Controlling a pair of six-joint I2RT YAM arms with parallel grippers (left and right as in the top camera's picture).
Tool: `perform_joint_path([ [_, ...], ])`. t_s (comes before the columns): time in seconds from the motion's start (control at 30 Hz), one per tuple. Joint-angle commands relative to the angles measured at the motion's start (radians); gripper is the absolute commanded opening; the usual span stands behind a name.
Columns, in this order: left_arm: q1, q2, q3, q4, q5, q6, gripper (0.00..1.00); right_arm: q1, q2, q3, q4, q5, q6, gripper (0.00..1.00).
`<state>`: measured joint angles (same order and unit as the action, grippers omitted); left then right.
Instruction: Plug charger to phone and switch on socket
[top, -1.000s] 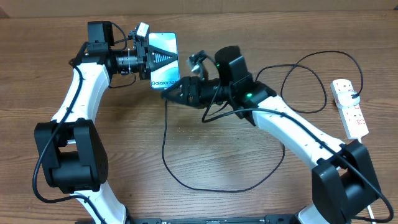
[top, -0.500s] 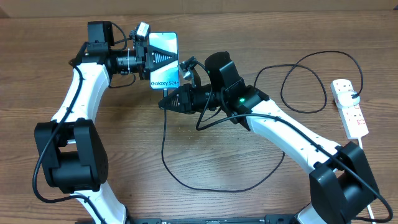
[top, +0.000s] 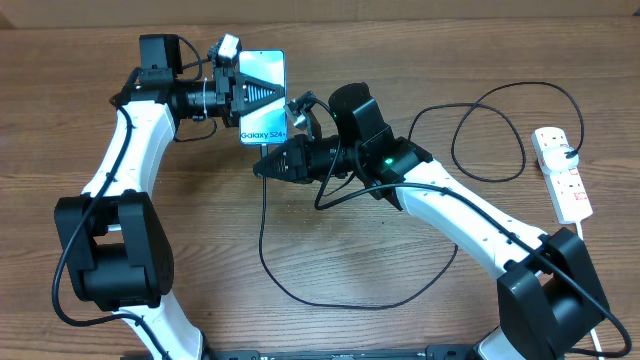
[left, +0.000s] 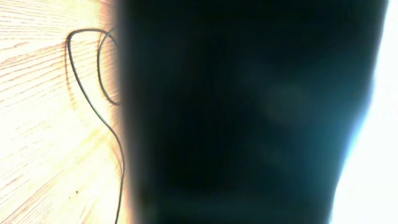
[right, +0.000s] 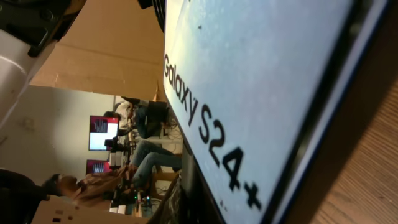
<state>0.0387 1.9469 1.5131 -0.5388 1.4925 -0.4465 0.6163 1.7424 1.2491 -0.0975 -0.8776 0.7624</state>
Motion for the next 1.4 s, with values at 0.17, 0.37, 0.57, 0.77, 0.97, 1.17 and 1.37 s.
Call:
perform_joint_path([
  [0.17, -0.039, -0.019, 0.008, -0.039, 0.090, 0.085, 0.04, -0.032, -0.001, 0.010, 0.064, 0.081, 0.023, 0.04],
  [0.37, -0.039, -0.019, 0.008, -0.098, 0.090, 0.128, 0.04, -0.037, -0.001, 0.010, 0.075, 0.104, 0.022, 0.04],
  [0.57, -0.039, -0.019, 0.008, -0.175, 0.090, 0.189, 0.04, -0.037, -0.001, 0.010, 0.101, 0.129, 0.026, 0.04],
  [0.77, -0.039, -0.019, 0.008, -0.190, 0.090, 0.196, 0.04, -0.049, -0.001, 0.010, 0.121, 0.137, 0.031, 0.04],
  [0.97, -0.039, -0.019, 0.008, -0.211, 0.090, 0.208, 0.04, -0.063, -0.001, 0.010, 0.143, 0.137, 0.048, 0.04],
  [1.17, -0.041, -0.019, 0.008, -0.293, 0.090, 0.279, 0.04, -0.068, -0.001, 0.010, 0.163, 0.158, 0.049, 0.25],
  [1.37, -0.041, -0.019, 0.008, -0.316, 0.089, 0.313, 0.04, -0.108, -0.002, 0.010, 0.211, 0.038, 0.040, 1.00],
])
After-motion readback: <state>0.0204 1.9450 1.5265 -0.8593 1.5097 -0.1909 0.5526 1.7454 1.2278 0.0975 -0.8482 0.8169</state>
